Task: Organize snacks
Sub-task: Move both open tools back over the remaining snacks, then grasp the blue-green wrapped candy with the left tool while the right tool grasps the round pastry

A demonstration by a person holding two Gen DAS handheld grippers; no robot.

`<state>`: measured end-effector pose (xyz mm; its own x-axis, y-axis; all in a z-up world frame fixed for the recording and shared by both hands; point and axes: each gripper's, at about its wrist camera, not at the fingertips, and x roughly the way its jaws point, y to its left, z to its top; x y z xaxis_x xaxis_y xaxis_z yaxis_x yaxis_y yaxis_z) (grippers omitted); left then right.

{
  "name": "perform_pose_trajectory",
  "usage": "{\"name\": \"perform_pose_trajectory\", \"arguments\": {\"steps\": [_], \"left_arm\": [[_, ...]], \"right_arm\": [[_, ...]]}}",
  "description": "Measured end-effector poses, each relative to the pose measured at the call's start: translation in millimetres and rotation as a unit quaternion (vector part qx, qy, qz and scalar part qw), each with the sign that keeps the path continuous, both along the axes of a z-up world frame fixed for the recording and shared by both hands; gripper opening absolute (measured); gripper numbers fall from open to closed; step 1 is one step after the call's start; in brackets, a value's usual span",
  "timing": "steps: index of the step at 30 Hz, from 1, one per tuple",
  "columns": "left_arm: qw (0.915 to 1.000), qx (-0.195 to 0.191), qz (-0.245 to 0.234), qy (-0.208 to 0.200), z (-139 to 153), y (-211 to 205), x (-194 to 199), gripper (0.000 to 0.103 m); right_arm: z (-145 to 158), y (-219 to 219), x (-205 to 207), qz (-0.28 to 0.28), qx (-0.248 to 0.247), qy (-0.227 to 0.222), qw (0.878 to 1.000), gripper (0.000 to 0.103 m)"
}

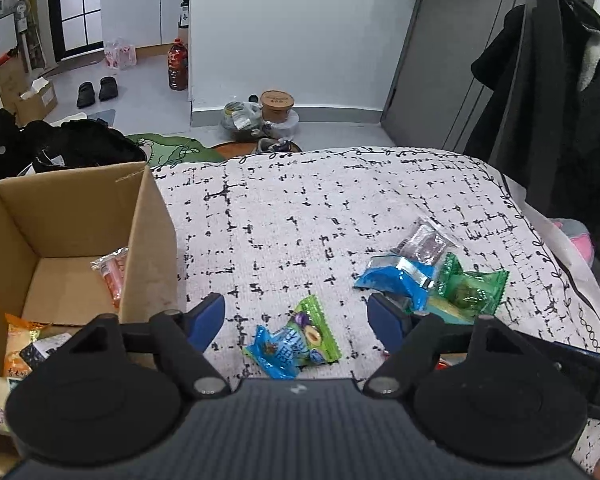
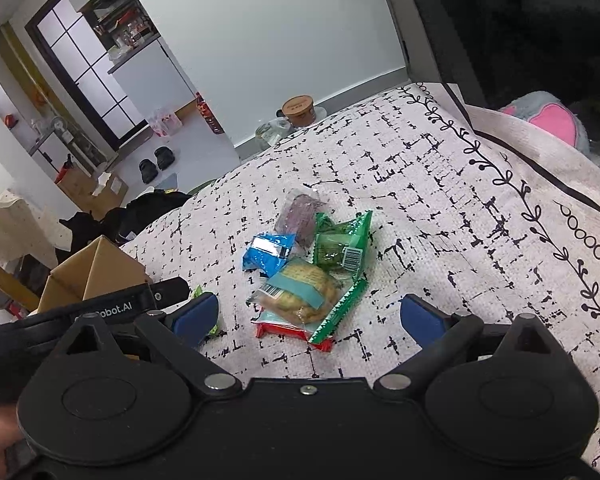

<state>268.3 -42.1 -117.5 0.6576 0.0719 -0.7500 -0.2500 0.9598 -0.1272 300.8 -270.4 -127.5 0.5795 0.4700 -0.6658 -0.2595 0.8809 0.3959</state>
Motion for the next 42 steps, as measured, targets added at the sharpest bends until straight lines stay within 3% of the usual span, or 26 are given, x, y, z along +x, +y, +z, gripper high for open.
{"name": "perform_pose_trajectory", "arguments": {"steps": [11,13,17,19,21,22,42], "left_arm": [[0.9989,0.029,-0.009,0.037,-22.8,-15.0,13.0,0.074],[0.9983,0.023,0.006,0.053,-32.4,-10.3,16.2,0.065],[0.9981,0.016,0.014,0.057,-41.2,-5.1,18.4,0.060],[0.9979,0.011,0.017,0.062,-44.1,-3.5,18.3,0.048],[0.9976,0.007,0.021,0.065,-46.5,-0.2,17.3,0.042],[0.9978,0.008,0.021,0.062,-45.9,0.3,16.2,0.032],[0.9992,-0.026,0.026,0.018,-25.1,10.1,12.3,0.029]], "right_arm": [[-3.5,-3.6,2.2,-0.002,0.005,0.006,1.000,0.098],[-4.2,-4.6,2.3,-0.002,0.005,0.006,1.000,0.098],[-7.2,-5.0,3.6,-0.002,0.008,0.010,1.000,0.098],[-8.6,-4.5,4.1,-0.001,0.011,0.012,1.000,0.098],[-10.2,-1.9,4.7,0.002,0.012,0.013,1.000,0.098],[-11.3,0.3,5.3,0.004,0.013,0.014,1.000,0.098],[-33.4,48.8,38.8,-0.031,-0.013,0.027,0.999,0.096]]}}
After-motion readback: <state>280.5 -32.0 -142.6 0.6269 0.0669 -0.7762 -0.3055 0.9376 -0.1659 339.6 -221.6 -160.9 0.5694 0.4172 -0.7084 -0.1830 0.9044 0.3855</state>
